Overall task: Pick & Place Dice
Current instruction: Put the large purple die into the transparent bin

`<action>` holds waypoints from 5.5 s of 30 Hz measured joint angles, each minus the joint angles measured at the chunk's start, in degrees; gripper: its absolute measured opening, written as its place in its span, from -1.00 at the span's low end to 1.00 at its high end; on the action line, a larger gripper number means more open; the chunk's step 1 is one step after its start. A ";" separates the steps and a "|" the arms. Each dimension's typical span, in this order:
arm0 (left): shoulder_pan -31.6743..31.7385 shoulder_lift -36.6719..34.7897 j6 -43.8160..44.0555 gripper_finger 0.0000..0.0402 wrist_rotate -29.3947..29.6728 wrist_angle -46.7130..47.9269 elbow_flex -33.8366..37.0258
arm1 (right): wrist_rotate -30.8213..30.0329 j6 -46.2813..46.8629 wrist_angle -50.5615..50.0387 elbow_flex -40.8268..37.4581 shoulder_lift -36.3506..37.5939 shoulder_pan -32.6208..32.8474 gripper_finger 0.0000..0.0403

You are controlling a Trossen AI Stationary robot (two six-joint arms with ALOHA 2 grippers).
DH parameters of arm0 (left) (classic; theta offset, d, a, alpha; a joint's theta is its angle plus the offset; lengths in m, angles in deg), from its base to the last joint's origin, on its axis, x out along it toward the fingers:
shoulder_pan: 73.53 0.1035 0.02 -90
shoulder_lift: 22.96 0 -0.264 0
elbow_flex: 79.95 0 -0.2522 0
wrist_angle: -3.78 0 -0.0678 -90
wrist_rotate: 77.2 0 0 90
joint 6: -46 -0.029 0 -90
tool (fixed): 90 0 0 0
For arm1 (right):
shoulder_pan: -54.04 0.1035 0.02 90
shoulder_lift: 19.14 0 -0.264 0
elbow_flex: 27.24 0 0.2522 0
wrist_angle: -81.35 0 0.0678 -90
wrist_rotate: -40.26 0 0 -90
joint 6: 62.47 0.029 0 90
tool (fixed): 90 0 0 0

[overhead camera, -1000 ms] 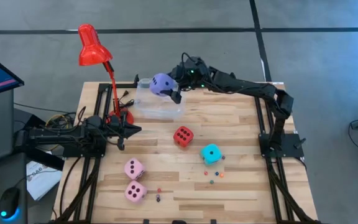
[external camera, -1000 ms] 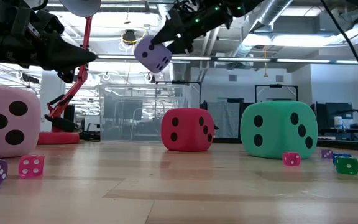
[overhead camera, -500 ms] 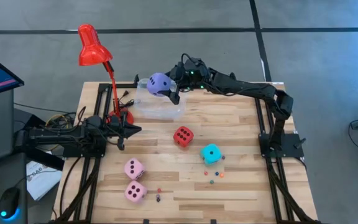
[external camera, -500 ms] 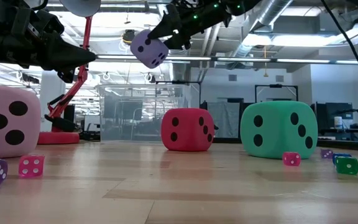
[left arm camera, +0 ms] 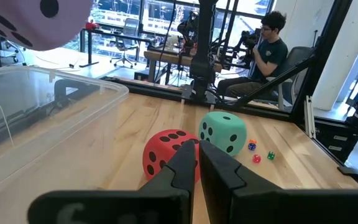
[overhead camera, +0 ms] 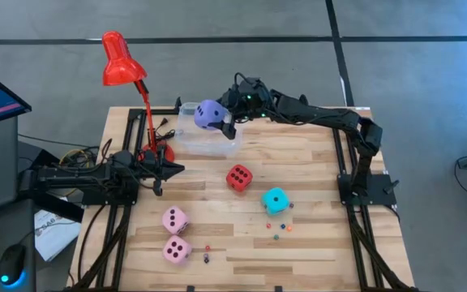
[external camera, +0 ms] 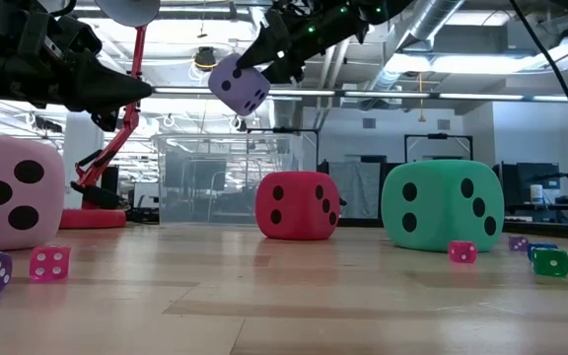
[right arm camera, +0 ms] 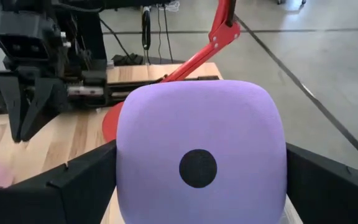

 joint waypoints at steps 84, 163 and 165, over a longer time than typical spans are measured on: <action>-0.02 0.02 0.01 -0.94 -0.02 0.00 0.01 | 2.97 1.90 -1.83 -5.09 -0.02 -4.17 0.99; 13.95 45.60 -10.20 -1.00 5.89 -5.90 -35.16 | 1.42 -6.12 -6.16 -5.01 -0.02 -5.71 0.99; 13.95 48.53 -11.22 -1.00 5.86 -5.77 -37.73 | 1.42 -6.14 -6.16 -5.01 -0.02 -5.70 0.99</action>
